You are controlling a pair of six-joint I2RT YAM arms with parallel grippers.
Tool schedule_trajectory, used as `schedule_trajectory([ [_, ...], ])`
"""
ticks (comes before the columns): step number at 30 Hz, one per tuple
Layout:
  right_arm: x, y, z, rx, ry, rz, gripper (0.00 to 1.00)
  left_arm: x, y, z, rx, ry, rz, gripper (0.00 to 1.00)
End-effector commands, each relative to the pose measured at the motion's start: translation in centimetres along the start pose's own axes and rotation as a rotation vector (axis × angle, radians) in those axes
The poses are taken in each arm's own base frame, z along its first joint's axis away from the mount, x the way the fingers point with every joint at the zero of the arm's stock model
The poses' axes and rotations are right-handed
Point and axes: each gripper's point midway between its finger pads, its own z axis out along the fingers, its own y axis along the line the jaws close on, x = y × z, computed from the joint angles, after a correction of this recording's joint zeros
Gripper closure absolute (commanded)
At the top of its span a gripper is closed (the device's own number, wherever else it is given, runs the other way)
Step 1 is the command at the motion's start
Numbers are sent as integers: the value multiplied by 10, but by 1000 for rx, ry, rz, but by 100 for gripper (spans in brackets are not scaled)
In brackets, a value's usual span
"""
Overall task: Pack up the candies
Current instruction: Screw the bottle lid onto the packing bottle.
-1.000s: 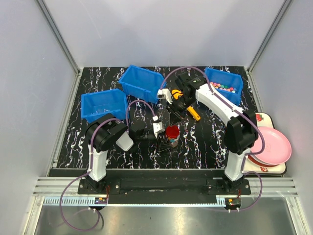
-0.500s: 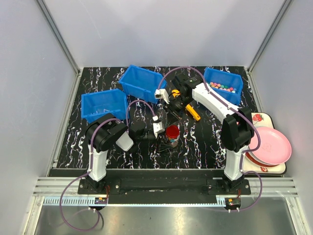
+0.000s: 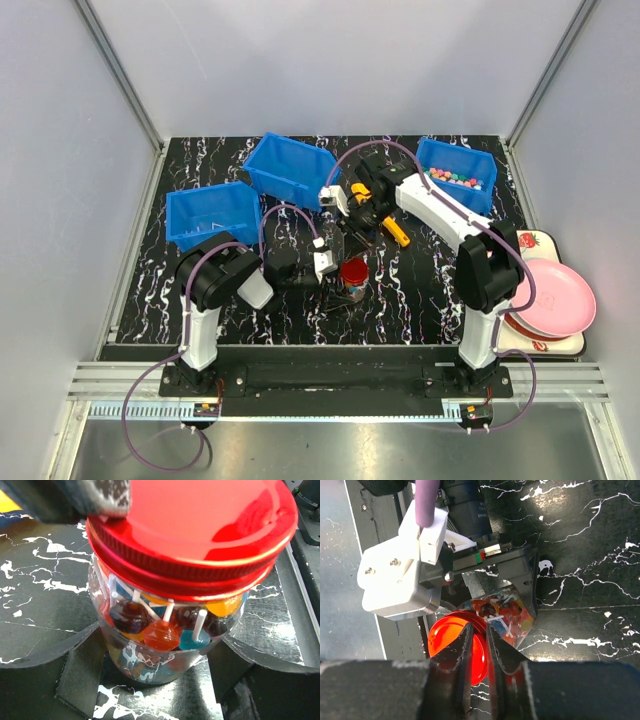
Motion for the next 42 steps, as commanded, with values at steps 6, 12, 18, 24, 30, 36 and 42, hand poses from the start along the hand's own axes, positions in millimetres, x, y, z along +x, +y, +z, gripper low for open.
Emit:
schedule_trajectory([
  [6, 27, 8, -22, 55, 41, 26, 81, -58, 14, 4, -27, -166, 168, 100],
  [12, 42, 15, -23, 56, 56, 57, 81, -58, 14, 4, -27, -166, 168, 100],
  [18, 52, 29, -28, 63, 65, 65, 81, -58, 13, 4, -25, -165, 165, 100],
  [24, 38, 34, -40, 86, 31, 43, 81, -58, 14, 4, -28, -166, 165, 100],
  [30, 5, 25, -46, 95, -36, 13, 81, -58, 14, 4, -28, -166, 165, 100],
  [36, -22, 13, -35, 60, -61, -16, 79, -58, 14, 4, -28, -166, 165, 100],
  [42, -28, 12, -11, -13, -23, -25, 78, -58, 15, 4, -31, -166, 161, 100],
])
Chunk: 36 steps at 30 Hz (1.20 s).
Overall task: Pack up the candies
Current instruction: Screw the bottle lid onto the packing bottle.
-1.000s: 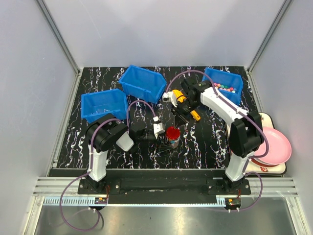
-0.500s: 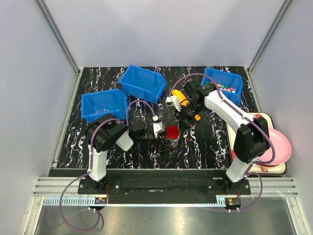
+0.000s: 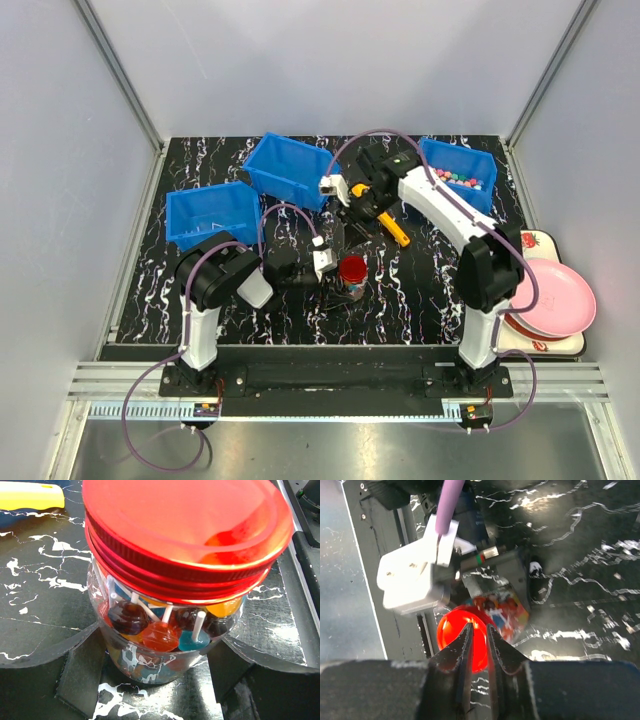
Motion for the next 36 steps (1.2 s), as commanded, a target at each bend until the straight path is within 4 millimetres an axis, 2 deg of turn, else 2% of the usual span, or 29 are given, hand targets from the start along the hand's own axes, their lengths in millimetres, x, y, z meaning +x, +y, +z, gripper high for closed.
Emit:
schedule_trajectory([
  [1, -9, 12, 18, -85, 10, -18, 79, -59, 12, 4, -19, -168, 172, 100],
  [5, 1, 15, 26, -105, 37, -15, 78, -59, 12, 4, -19, -169, 169, 100],
  [16, 22, 14, 22, -57, 83, -7, 80, -60, 12, 4, -20, -170, 167, 100],
  [24, 27, 8, 11, -21, 69, 7, 80, -59, 12, 4, -18, -169, 166, 100],
  [36, 36, 0, 8, -17, 62, 49, 80, -59, 13, 4, -20, -170, 167, 100],
])
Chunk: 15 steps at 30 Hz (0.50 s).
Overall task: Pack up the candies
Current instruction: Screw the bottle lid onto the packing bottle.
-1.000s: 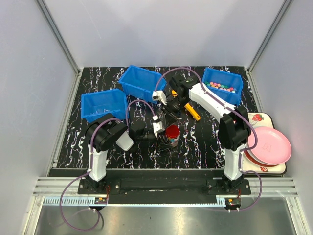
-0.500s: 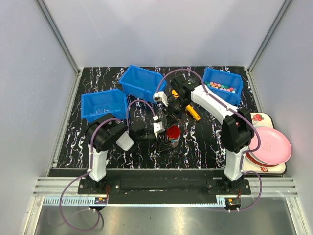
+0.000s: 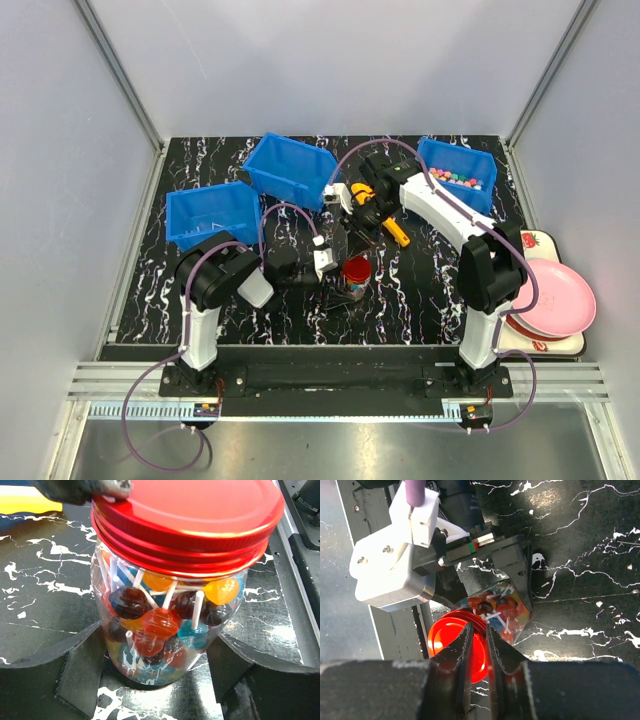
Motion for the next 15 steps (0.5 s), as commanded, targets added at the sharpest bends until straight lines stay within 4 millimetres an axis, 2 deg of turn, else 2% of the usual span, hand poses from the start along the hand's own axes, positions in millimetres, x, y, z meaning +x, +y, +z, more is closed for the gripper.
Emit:
schedule_trajectory([
  [1, 15, 6, -9, 10, 41, 36, 80, -57, 12, 3, -26, -166, 169, 100],
  [15, 34, 14, -18, 12, 37, 89, 89, -58, 12, 2, -29, -169, 172, 100],
])
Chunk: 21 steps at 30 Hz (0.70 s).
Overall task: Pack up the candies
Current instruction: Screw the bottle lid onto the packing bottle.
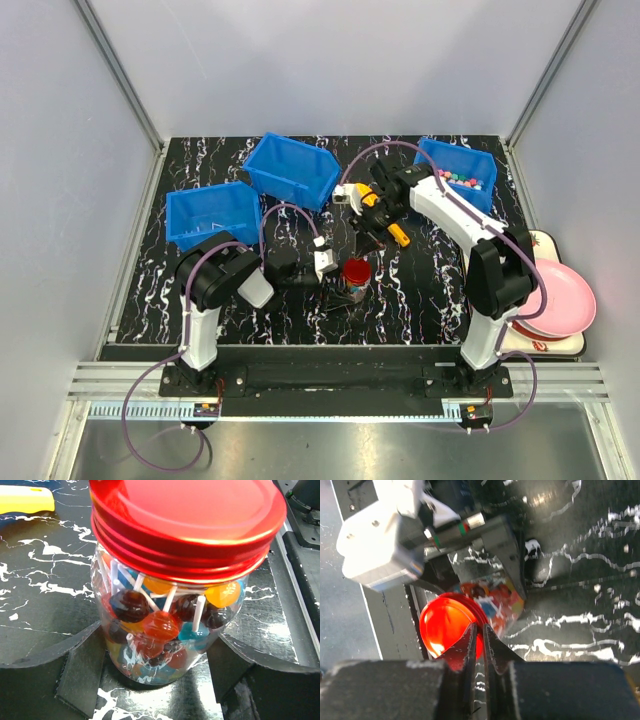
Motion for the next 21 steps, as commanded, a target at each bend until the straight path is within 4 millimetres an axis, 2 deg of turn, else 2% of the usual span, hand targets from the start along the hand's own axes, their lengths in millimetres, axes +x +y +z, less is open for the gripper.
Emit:
schedule_trajectory([
  [1, 21, 15, -12, -1, 55, 69, 90, -59, 16, 1, -47, -169, 174, 100],
  [16, 42, 42, -27, 4, 79, 100, 93, -59, 17, 1, -52, -170, 173, 100],
  [19, 39, 43, -32, 23, 66, 85, 93, -59, 16, 1, -49, -170, 175, 100],
  [21, 30, 42, -37, 44, 46, 66, 92, -58, 16, 1, -49, -168, 173, 100],
])
